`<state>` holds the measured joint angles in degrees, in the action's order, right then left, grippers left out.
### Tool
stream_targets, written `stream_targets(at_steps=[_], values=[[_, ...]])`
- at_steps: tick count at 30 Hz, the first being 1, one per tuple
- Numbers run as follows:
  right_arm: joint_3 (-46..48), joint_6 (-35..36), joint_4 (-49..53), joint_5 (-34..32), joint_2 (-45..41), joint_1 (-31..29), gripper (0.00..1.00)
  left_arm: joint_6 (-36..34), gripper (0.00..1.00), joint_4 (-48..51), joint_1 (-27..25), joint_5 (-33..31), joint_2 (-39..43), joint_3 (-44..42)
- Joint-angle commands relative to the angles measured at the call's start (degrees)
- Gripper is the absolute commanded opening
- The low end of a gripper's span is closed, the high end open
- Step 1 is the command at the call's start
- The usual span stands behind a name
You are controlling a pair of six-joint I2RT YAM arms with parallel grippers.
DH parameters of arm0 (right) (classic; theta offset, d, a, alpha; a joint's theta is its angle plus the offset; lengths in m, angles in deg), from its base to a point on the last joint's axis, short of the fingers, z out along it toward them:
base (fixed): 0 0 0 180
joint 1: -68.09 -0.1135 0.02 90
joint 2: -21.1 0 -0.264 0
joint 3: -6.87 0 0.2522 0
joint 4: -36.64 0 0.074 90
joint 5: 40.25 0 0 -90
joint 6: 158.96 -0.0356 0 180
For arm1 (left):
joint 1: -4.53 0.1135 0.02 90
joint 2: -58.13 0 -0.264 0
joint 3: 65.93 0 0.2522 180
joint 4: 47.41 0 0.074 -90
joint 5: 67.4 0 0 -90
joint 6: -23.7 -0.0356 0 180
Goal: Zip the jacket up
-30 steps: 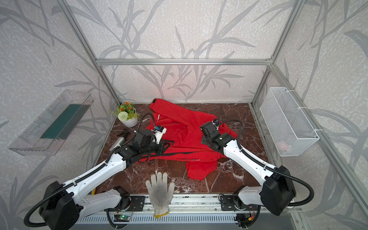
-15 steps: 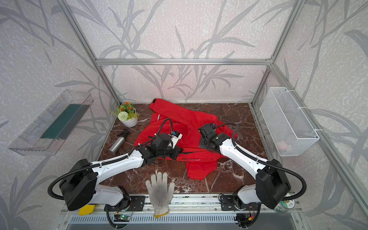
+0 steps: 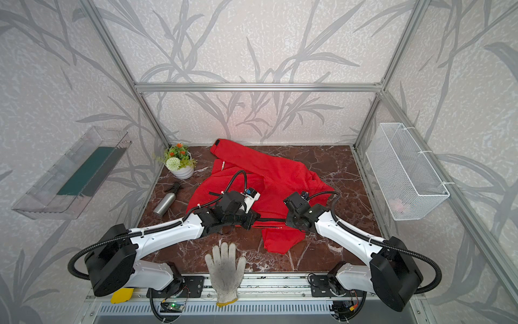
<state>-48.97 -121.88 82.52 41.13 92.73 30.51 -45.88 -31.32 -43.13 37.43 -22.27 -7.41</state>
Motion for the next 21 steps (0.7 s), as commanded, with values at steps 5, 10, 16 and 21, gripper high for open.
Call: stream_targets(at_steps=[5, 10, 16, 21], values=[[9.2, -4.7, -10.2, -3.4, 0.0, 0.6, 0.08, 0.1, 0.08, 2.2, -0.7, -1.0, -1.2, 1.7], [11.5, -7.2, -13.2, -2.9, 3.2, 2.5, 0.09, -1.1, 0.08, 3.4, -0.4, -4.8, 3.2, 0.8], [8.6, -3.7, -8.4, -1.6, 2.5, 4.6, 0.10, -4.1, 0.14, 6.8, 3.1, -15.3, 14.9, -2.7], [4.8, 0.4, -1.8, -6.0, -8.2, 3.1, 0.21, -6.1, 0.20, 6.3, 14.3, -14.4, 26.0, -7.8]])
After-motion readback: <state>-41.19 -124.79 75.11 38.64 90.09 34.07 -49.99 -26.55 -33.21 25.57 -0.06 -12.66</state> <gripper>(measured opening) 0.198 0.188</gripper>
